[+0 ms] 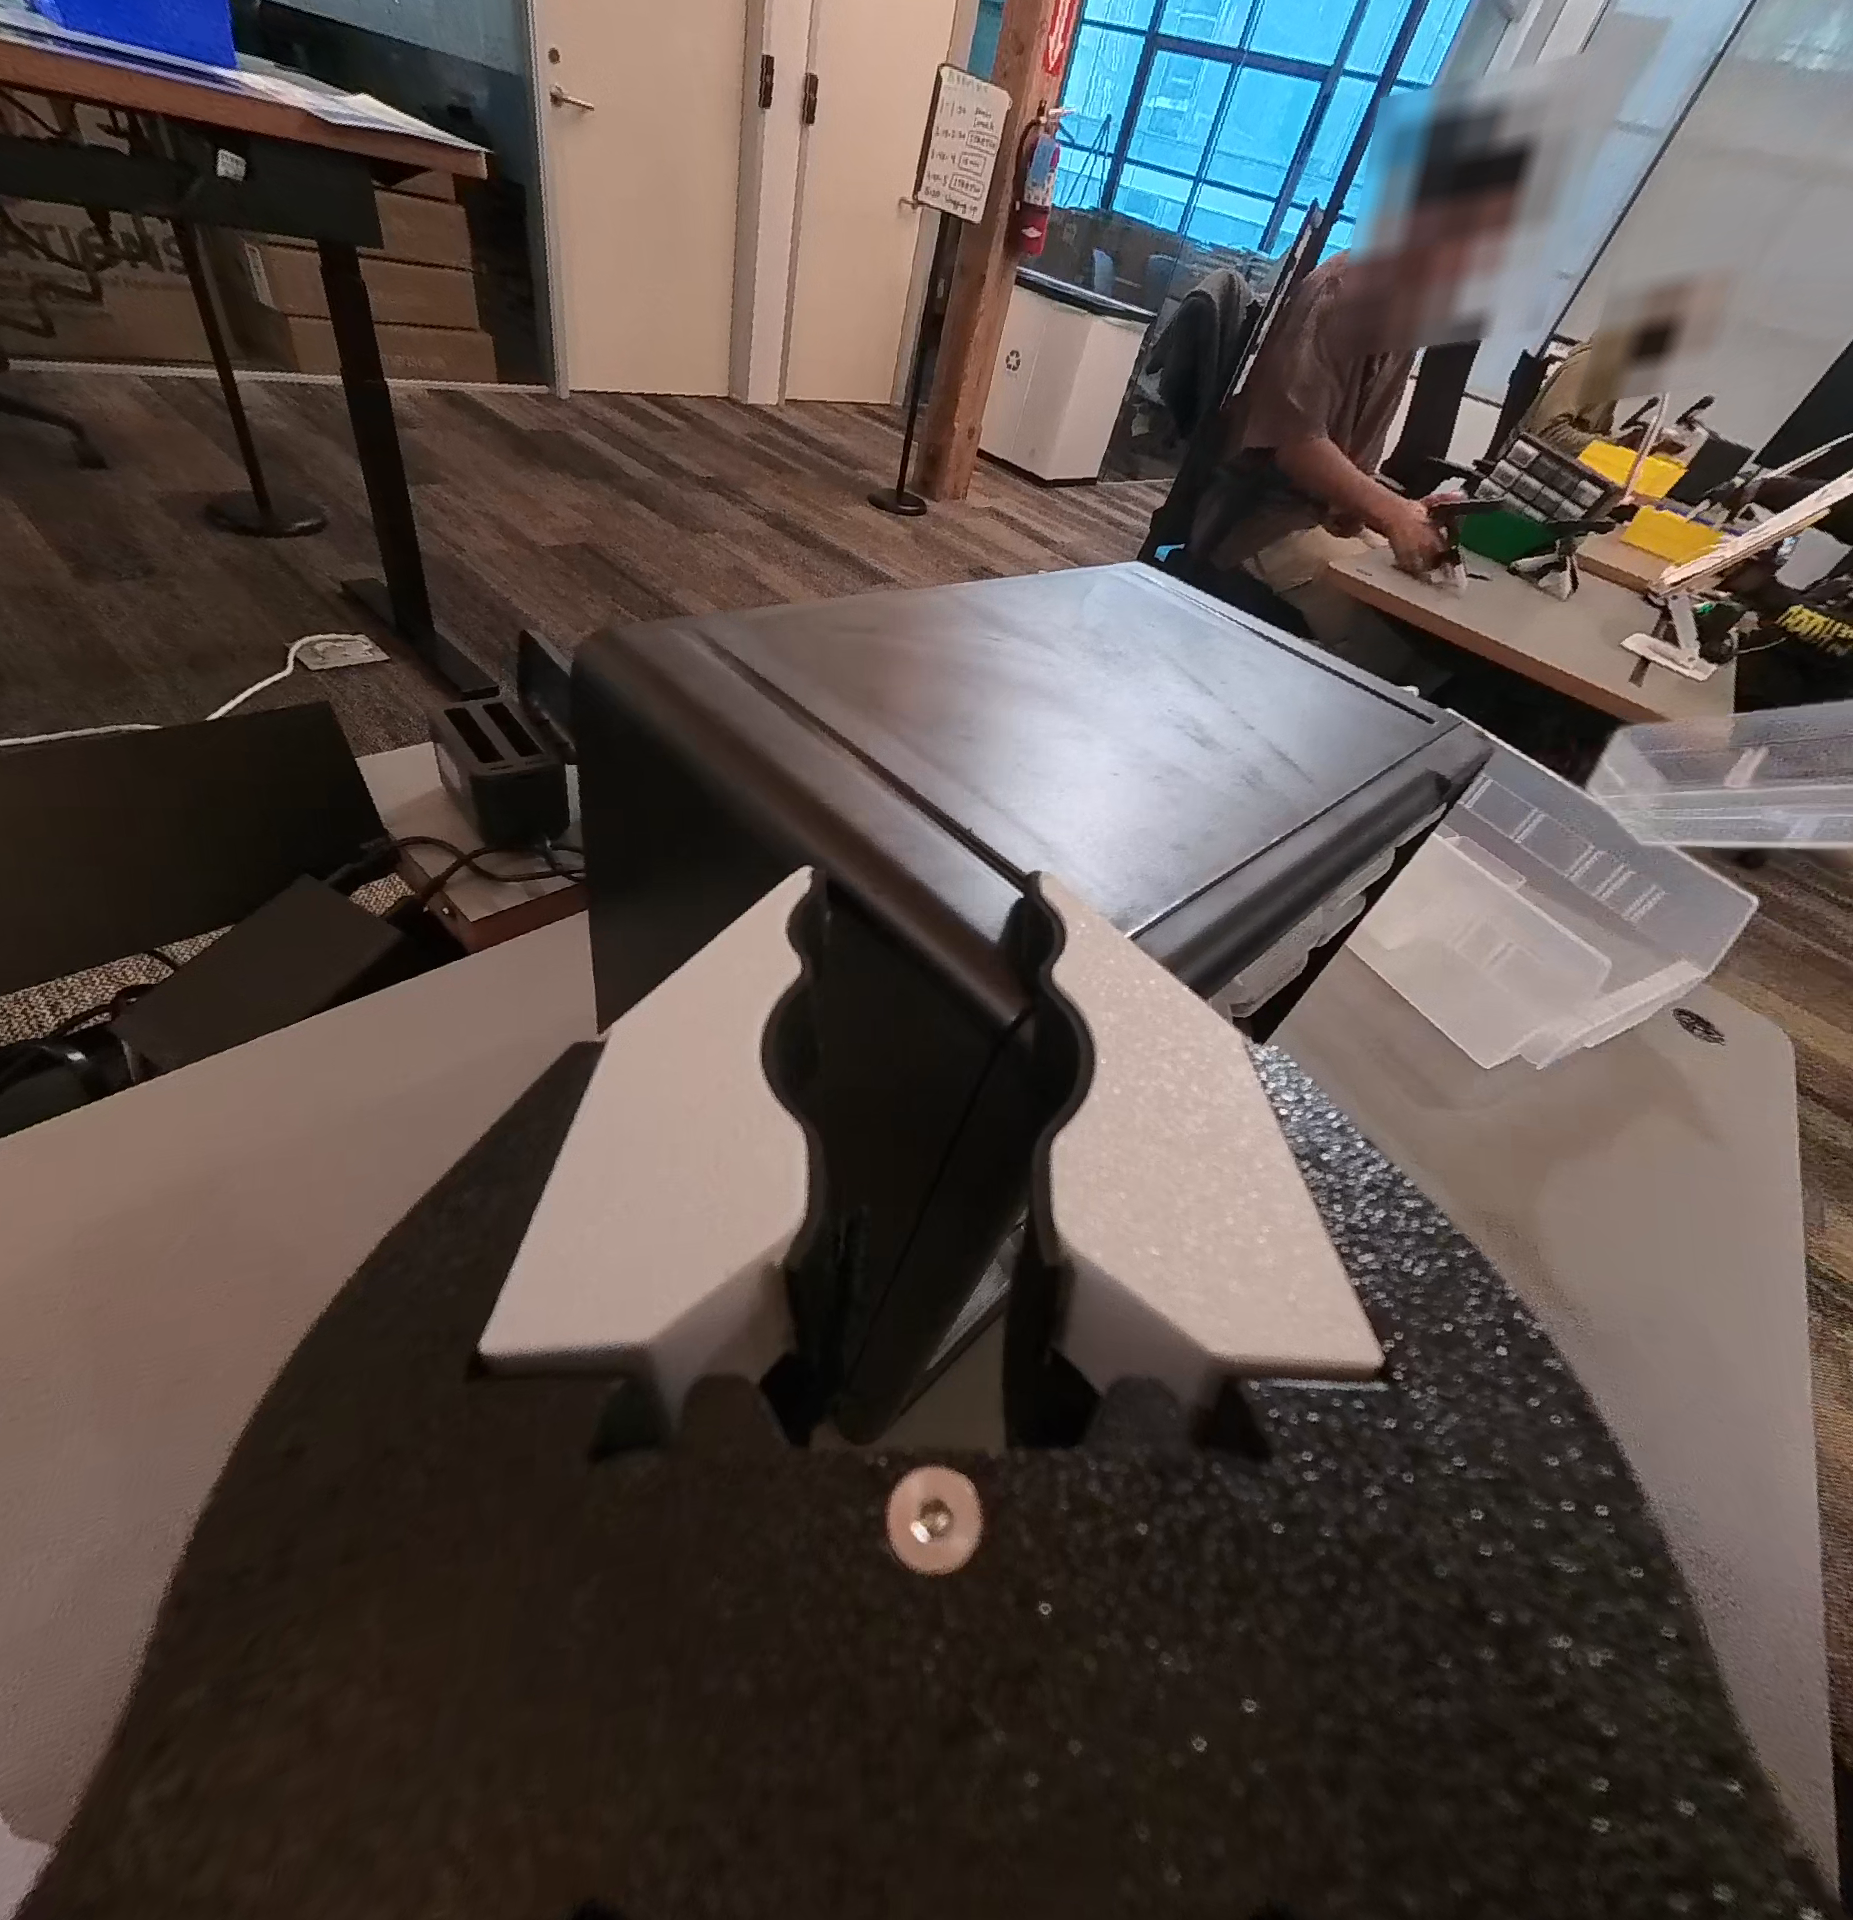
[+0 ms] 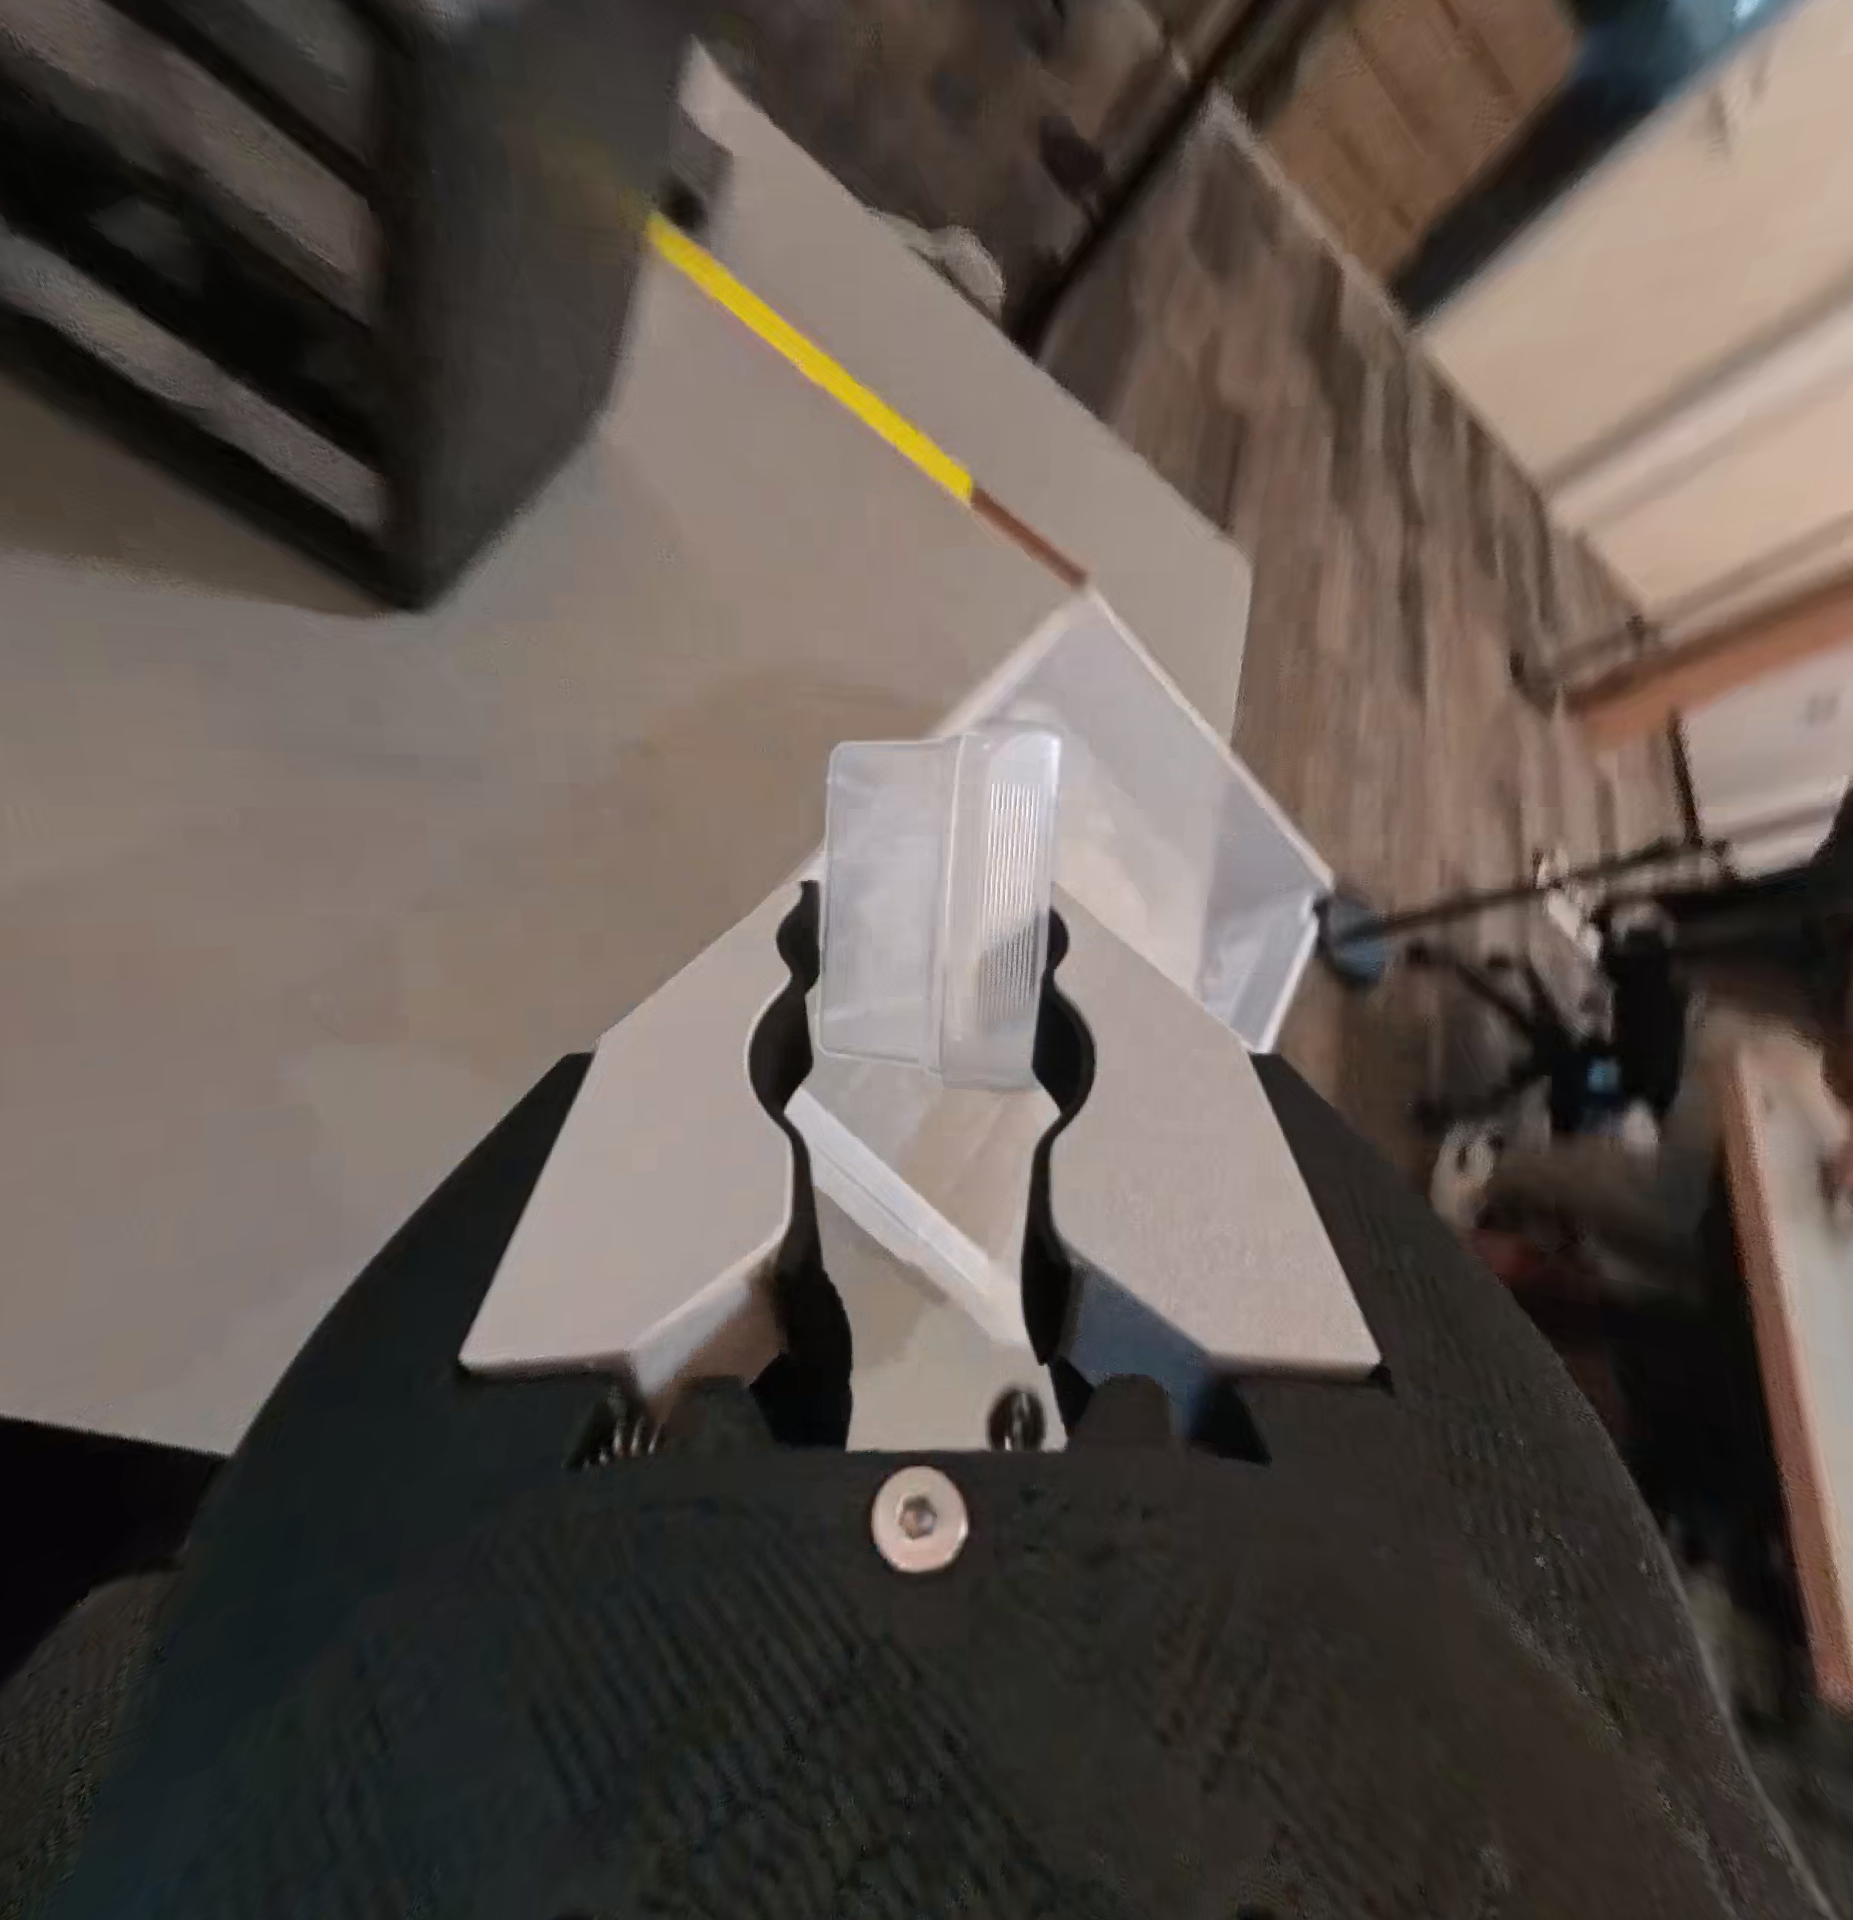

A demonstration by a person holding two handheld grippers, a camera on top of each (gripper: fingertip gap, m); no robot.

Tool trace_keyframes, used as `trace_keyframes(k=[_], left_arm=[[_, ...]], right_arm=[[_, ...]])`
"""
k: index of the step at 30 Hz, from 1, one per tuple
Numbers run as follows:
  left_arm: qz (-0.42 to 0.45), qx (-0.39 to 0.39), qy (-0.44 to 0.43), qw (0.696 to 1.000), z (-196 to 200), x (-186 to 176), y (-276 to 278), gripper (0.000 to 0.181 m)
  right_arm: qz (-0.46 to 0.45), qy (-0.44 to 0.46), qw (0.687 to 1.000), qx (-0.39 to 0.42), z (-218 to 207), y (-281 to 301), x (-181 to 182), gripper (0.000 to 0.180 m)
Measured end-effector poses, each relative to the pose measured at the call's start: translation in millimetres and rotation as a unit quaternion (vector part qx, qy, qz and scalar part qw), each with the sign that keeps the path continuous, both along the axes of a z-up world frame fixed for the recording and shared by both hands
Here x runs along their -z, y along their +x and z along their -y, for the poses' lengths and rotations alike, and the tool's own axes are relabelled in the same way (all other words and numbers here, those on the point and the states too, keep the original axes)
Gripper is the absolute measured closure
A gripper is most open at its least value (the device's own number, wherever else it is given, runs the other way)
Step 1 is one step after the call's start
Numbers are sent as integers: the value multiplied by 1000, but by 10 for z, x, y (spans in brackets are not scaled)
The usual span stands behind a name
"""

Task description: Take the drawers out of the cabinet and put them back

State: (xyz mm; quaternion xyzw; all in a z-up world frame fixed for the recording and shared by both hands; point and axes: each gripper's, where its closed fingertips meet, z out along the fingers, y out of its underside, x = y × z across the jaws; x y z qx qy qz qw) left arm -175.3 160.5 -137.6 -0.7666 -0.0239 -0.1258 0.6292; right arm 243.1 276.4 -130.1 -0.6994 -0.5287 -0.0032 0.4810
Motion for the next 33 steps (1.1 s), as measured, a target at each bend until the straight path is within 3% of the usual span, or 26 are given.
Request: trace_keyframes(k=[4, 8, 14, 19, 22, 25, 33], left_arm=[[8, 4, 4, 1000, 1, -2, -8, 147], [13, 5, 5, 1000, 1, -3, -11, 148], [14, 6, 5, 1000, 1, -2, -13, 148], [16, 7, 6, 1000, 0, -3, -17, 149], [16, 5, 6, 1000, -1, -3, -18, 149], [15, 4, 5, 1000, -2, -2, -17, 149], [23, -11, 2, 1000, -34, 12, -23, 144]], right_arm=[[9, -85, 993, 84, -475, 333, 300, 152], [-2, -109, 988, 107, -774, 332, 625, 158], [-38, -188, 973, 128, -851, 185, 1108, 161], [-12, -223, 958, 181, -880, 214, 1491, 161], [-36, -252, 952, 170, -921, 98, 1653, 148], [-41, -229, 958, 170, -954, 110, 1614, 136], [-19, -84, 975, 204, -833, 299, 1049, 120]])
